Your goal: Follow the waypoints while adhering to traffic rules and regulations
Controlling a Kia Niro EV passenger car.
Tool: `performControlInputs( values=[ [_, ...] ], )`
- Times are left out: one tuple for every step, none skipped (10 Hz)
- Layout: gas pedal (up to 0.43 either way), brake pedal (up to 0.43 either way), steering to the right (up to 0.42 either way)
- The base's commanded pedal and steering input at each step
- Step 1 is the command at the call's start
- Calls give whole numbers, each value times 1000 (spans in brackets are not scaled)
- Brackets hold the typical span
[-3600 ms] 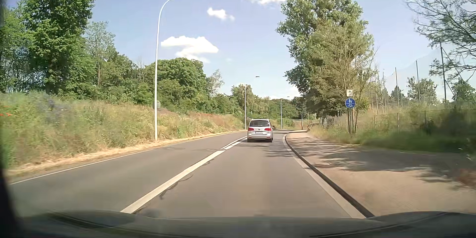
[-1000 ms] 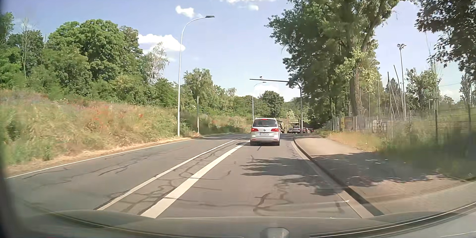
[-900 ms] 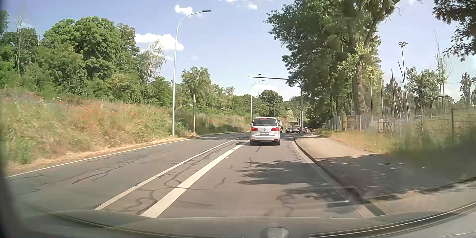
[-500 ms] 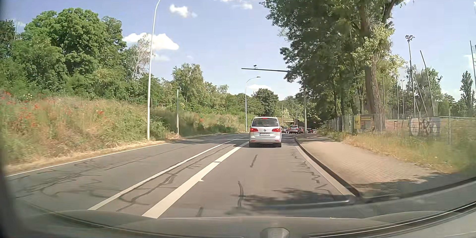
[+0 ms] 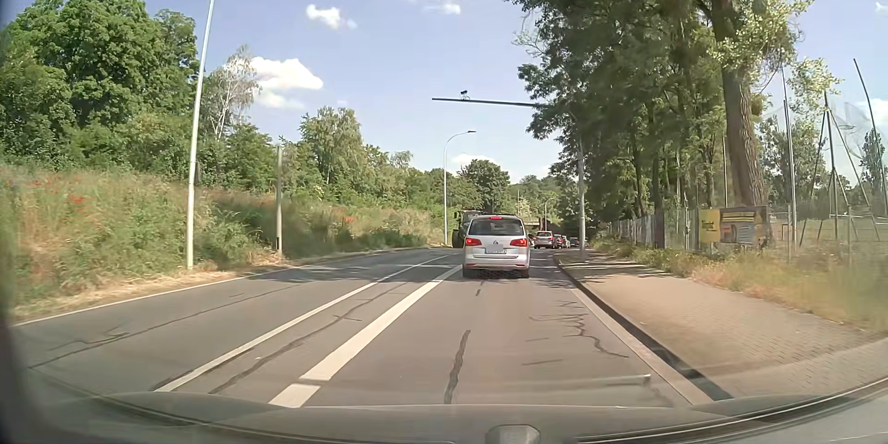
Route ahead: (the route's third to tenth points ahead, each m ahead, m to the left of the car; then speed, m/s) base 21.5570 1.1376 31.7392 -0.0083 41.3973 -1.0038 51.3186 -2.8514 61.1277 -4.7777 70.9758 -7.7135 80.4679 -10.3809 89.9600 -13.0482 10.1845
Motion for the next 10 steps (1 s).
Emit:
performControlInputs(
  values=[
    [0, 317, 26],
    [0, 317, 26],
    [0, 317, 26],
    [0, 317, 26],
    [0, 323, 26],
    [0, 323, 26],
    [0, 323, 26],
    [0, 323, 26],
    [0, 323, 26],
    [0, 323, 26]
  ],
)
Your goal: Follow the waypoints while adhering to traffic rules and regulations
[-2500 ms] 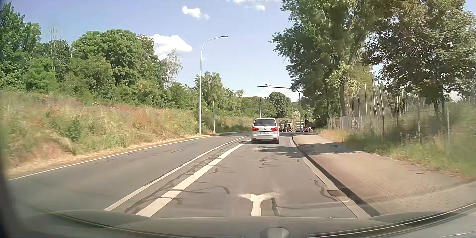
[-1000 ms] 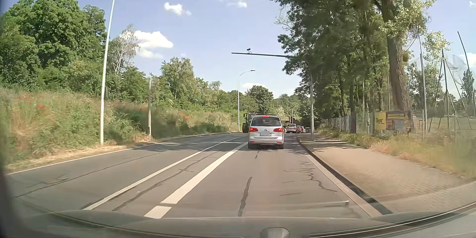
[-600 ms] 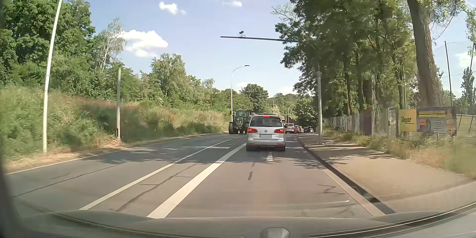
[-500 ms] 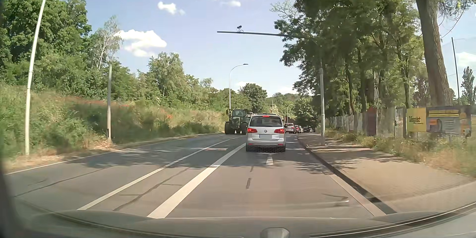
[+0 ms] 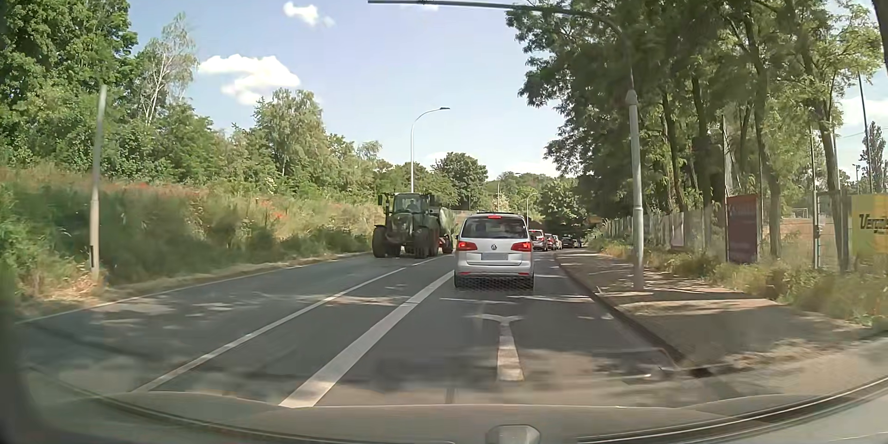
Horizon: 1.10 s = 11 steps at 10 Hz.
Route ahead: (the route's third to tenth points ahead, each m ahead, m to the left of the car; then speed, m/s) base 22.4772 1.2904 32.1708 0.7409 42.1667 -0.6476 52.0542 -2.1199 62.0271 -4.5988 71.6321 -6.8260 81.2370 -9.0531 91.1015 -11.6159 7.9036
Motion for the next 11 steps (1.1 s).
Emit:
performControlInputs(
  values=[
    [0, 323, 26],
    [0, 323, 25],
    [0, 323, 26],
    [0, 323, 26],
    [0, 317, 25],
    [0, 293, 25],
    [0, 262, 25],
    [0, 244, 25],
    [0, 207, 25],
    [0, 183, 25],
    [0, 146, 25]
  ],
)
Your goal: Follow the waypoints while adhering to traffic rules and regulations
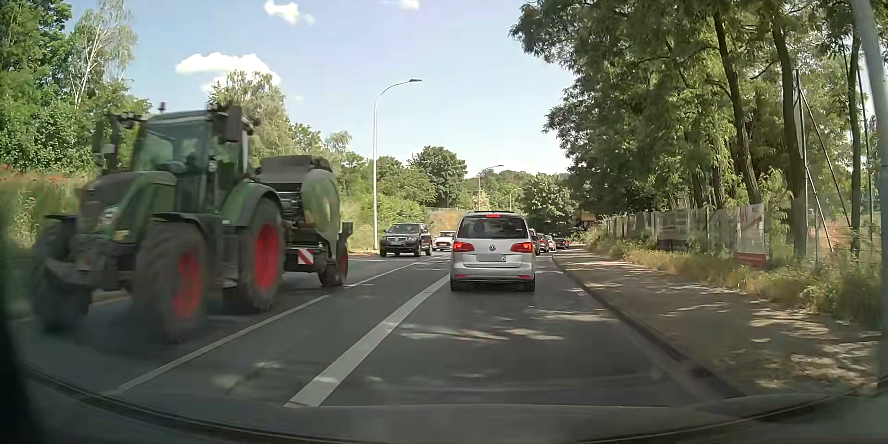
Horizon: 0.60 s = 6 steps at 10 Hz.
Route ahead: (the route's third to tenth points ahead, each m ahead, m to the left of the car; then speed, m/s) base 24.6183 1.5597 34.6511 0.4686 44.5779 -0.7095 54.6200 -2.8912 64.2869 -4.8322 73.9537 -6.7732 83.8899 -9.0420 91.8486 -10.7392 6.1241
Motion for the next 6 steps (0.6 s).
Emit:
performControlInputs(
  values=[
    [0, 85, 25],
    [0, 49, 25],
    [0, 37, 25],
    [0, 37, 25],
    [0, 30, 26],
    [0, 37, 26]
  ],
)
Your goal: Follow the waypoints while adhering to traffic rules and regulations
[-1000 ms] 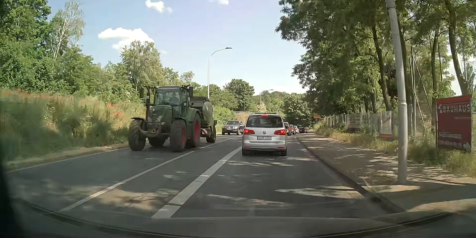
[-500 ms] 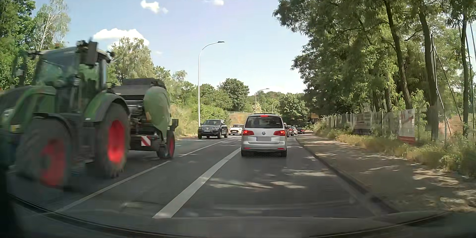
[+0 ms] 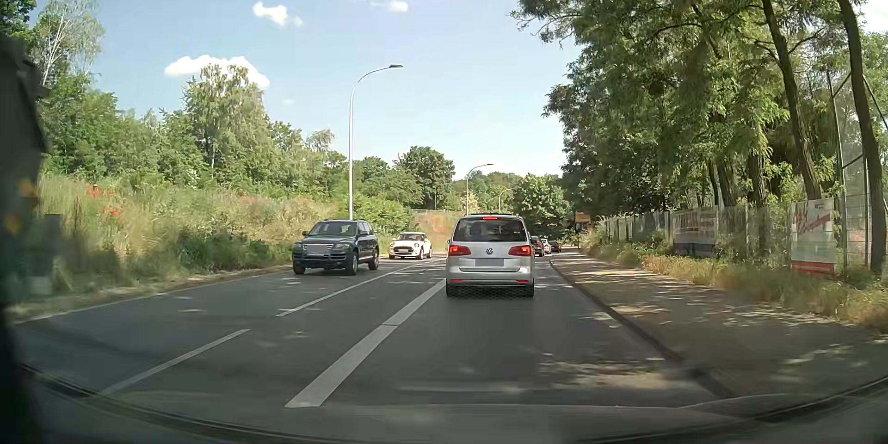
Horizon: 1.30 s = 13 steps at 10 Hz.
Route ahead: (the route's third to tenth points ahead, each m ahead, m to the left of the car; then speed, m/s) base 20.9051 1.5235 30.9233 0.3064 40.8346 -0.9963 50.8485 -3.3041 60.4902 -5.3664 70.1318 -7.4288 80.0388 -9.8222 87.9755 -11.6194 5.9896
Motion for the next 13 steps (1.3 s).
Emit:
performControlInputs(
  values=[
    [0, 30, 25],
    [0, 37, 26],
    [0, 37, 26],
    [0, 43, 26],
    [0, 61, 25],
    [0, 91, 23],
    [0, 152, 20],
    [0, 177, 19],
    [0, 213, 20],
    [0, 226, 21],
    [0, 244, 23],
    [0, 280, 23],
    [0, 287, 24]
  ],
)
